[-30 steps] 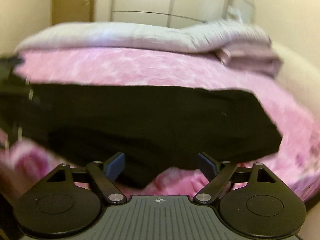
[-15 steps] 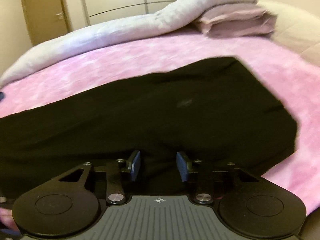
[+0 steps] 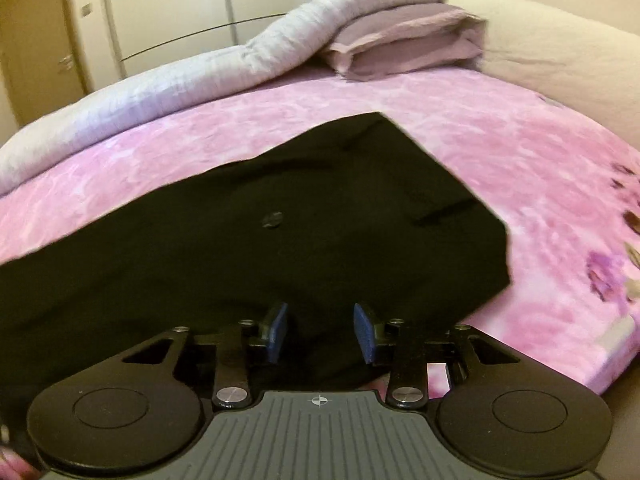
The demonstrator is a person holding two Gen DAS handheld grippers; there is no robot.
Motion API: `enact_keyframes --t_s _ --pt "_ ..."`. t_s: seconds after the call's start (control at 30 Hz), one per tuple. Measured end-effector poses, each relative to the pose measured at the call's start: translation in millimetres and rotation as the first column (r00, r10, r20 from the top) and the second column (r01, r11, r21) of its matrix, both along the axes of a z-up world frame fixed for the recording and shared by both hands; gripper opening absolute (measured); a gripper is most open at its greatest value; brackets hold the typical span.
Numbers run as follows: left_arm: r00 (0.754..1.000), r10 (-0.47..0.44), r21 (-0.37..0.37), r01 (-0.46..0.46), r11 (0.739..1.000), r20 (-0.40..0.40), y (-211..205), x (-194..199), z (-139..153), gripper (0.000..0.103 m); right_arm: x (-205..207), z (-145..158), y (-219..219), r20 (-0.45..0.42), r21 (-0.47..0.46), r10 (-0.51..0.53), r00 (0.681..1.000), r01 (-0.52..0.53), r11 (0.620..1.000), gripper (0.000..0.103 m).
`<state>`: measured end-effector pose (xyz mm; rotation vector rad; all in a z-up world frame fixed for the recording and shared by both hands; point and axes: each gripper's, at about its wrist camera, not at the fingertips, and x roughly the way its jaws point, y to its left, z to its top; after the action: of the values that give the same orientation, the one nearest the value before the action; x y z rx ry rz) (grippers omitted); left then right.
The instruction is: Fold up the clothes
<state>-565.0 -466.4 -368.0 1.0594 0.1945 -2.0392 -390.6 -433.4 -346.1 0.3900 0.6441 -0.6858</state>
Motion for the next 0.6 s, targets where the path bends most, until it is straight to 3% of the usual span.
enact_keyframes --t_s 0.13,0.23,0.33,0.4,0.43,0.53,0.6 --pt "0.998 0.045 -0.041 -0.048 0.998 -0.054 2.8 11.5 19.0 0.039 -9.9 10.6 3.3 0.047 -0.047 -0.026 0.999 0.028 0.998 0.039" --pt "0.994 0.097 -0.077 -0.102 0.992 -0.059 -9.2 13.3 19.6 0.037 -23.2 5.9 3.1 0.154 0.05 -0.11 0.982 0.104 0.993 0.041" --pt "0.998 0.063 0.013 -0.063 0.998 0.001 -25.7 3.1 0.7 0.037 -37.4 -8.5 1.0 0.21 0.142 -0.156 0.965 0.127 0.982 0.044" --pt "0.998 0.013 -0.016 -0.012 1.0 0.059 -15.3 -3.2 -8.5 0.043 -40.5 -13.0 -6.6 0.226 0.153 -0.134 0.965 0.101 0.983 0.043" --pt "0.997 -0.001 -0.031 0.004 1.0 0.077 -10.4 -4.2 -10.7 0.043 -42.5 -12.4 -13.2 0.233 0.141 -0.124 0.965 0.092 0.986 0.041" --pt "0.999 0.029 0.003 -0.029 1.0 0.018 -10.7 5.8 -4.9 0.043 -44.1 -5.4 -36.3 0.209 0.106 -0.147 0.967 0.127 0.986 0.024" --pt "0.998 0.053 0.017 -0.053 0.998 -0.014 -10.2 12.5 0.2 0.042 -42.2 1.9 -39.4 0.196 0.086 -0.177 0.964 0.163 0.983 0.024"
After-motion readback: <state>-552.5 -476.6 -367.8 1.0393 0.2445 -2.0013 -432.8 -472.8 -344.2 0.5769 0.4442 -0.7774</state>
